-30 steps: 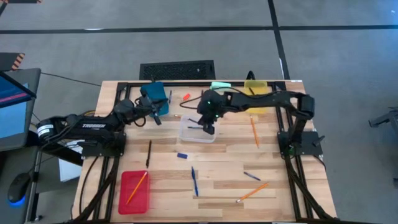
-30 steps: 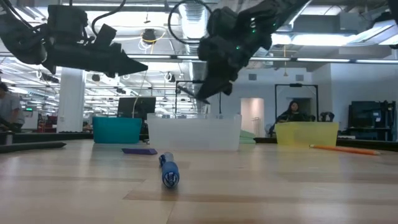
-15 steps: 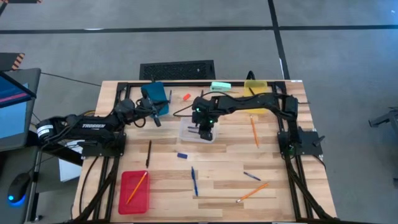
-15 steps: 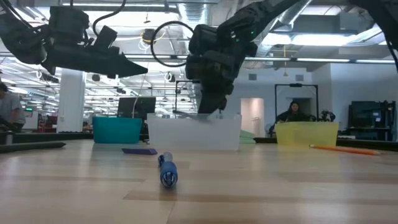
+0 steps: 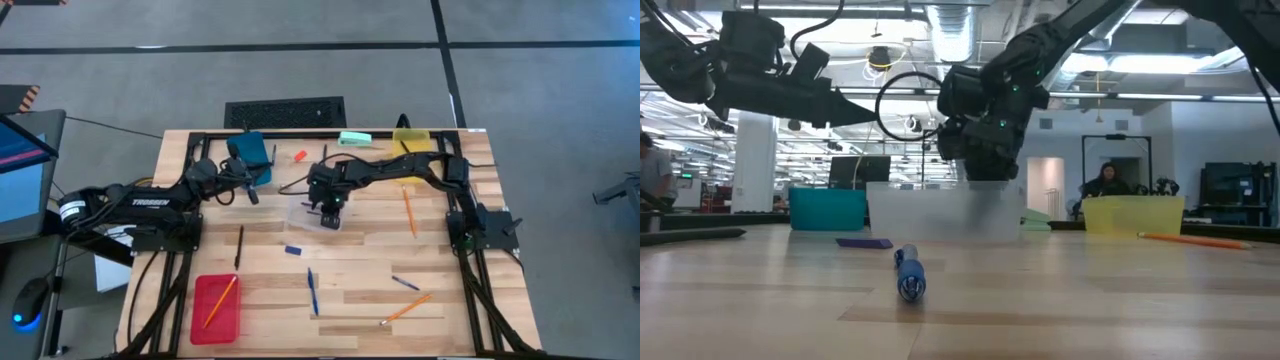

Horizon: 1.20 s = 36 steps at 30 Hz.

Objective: Sort crayons/erasers/pens/pencils in bins
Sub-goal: Put the middle blue crayon into the transparent bin, then put the top right yellow pencil into the red bin

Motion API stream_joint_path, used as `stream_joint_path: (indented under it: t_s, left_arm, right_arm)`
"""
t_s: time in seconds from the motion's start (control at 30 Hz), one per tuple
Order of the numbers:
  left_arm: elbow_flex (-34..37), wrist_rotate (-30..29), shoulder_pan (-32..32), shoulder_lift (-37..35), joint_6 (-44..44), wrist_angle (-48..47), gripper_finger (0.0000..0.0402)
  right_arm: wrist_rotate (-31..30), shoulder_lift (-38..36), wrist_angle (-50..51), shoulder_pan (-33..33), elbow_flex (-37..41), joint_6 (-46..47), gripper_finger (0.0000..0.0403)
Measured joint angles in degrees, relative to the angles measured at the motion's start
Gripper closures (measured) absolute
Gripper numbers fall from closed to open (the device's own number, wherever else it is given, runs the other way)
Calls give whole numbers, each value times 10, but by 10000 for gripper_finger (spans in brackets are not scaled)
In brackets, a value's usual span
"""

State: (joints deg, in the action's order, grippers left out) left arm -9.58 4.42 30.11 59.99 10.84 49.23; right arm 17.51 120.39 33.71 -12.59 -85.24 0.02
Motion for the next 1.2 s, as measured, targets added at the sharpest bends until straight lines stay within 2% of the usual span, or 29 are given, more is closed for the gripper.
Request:
stream_joint_path:
  t_s: [0.13,0.37,0.5,0.63,0.83,1.2]
  left_arm:
    - [0,16,0,0,-10,-9,401]
    - [0,18,0,0,-12,-11,402]
    - [0,18,0,0,-11,-12,401]
    - [0,17,0,0,-10,-21,401]
    - [0,16,0,0,-6,-24,402]
    - [0,16,0,0,-6,-28,401]
  right_arm:
    - [-12,-6,2,5,0,2,353]
    - [-19,-7,18,14,-14,7,279]
    - [-45,-9,91,17,-43,-8,257]
    - [-112,-33,145,14,-48,-35,289]
    - [-129,-35,176,-9,-47,-37,392]
    - [-172,-34,190,-22,-47,-90,396]
